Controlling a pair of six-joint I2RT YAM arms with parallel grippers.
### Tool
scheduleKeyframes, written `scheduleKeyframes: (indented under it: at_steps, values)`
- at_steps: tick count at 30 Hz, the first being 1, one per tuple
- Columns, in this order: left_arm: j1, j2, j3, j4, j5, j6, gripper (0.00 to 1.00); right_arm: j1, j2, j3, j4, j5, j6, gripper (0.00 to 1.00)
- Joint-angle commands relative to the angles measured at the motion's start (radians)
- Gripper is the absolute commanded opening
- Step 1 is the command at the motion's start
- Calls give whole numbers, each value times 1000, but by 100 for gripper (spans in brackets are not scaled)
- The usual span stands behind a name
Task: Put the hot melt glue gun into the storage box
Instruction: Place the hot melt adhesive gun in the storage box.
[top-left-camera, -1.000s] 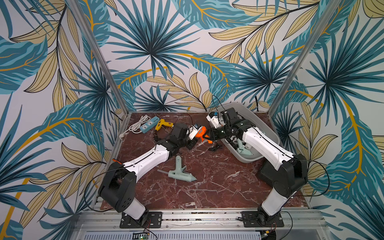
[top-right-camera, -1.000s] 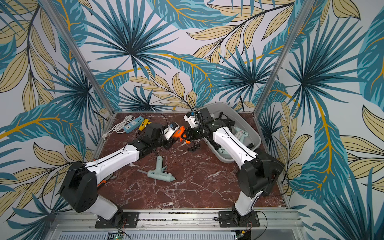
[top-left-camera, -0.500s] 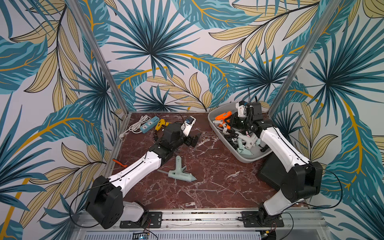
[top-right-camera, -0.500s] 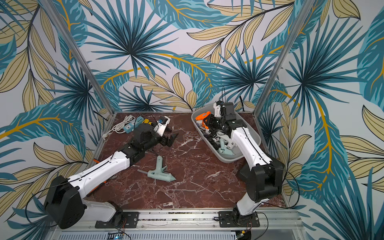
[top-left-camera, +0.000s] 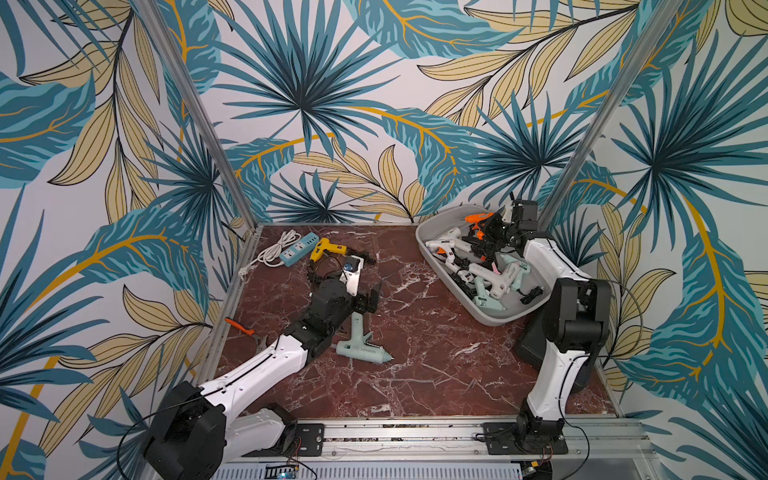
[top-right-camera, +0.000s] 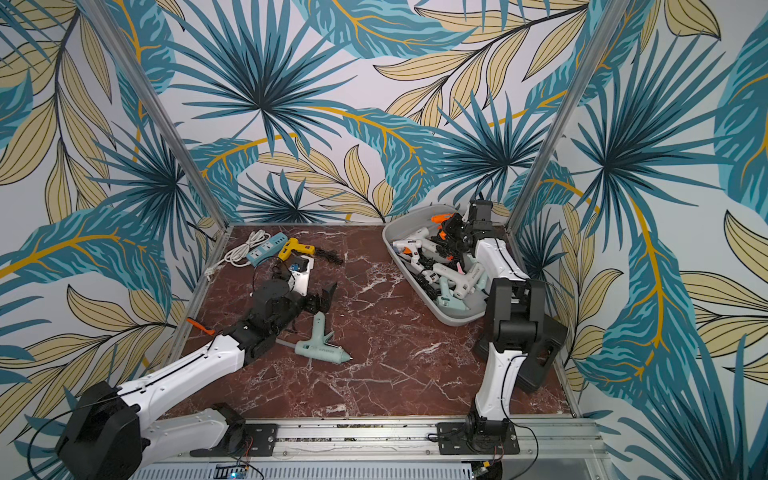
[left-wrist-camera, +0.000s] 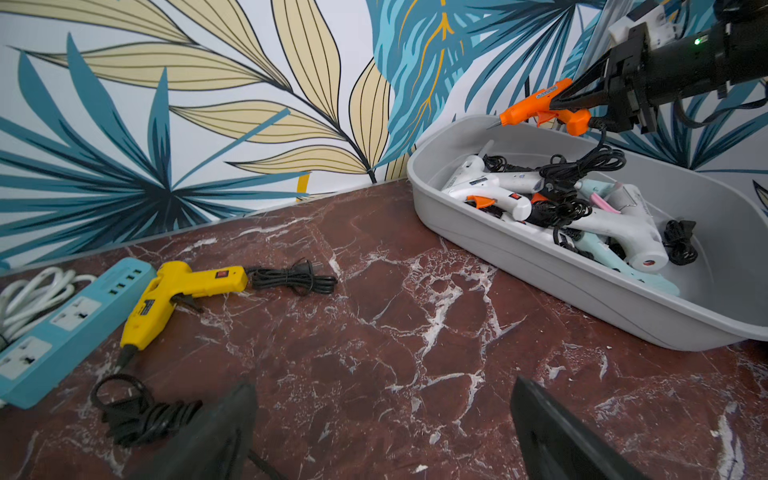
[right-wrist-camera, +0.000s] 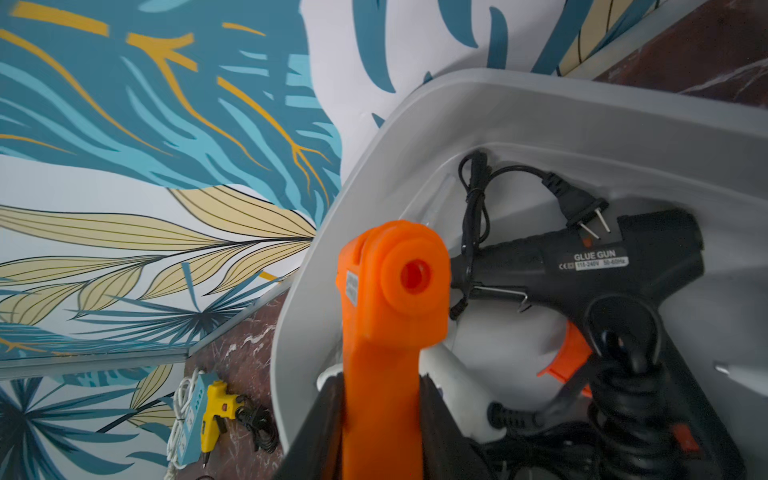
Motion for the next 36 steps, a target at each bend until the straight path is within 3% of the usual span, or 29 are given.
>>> scheduleKeyframes:
  at_steps: [1, 5, 13, 21, 27, 36]
  values:
    - [0, -14, -29, 63, -30, -38, 100, -2, 60, 91, 31, -24, -2, 0]
    - [-1, -8, -44, 66, -46, -43, 100, -15, 134, 147, -24, -15, -13, 0]
    - [16, 27, -39, 58, -98, -75, 100, -55, 157, 70, -18, -6, 5, 1]
    - [92, 55, 16, -36, -129, -205, 100, -72, 146, 27, -50, -7, -9, 21]
    - [148, 79, 90, -131, -120, -183, 100, -72, 67, -3, -144, 33, -76, 48]
    - [182, 101, 135, -250, -94, -229, 100, -72, -91, -38, -293, 169, -171, 58]
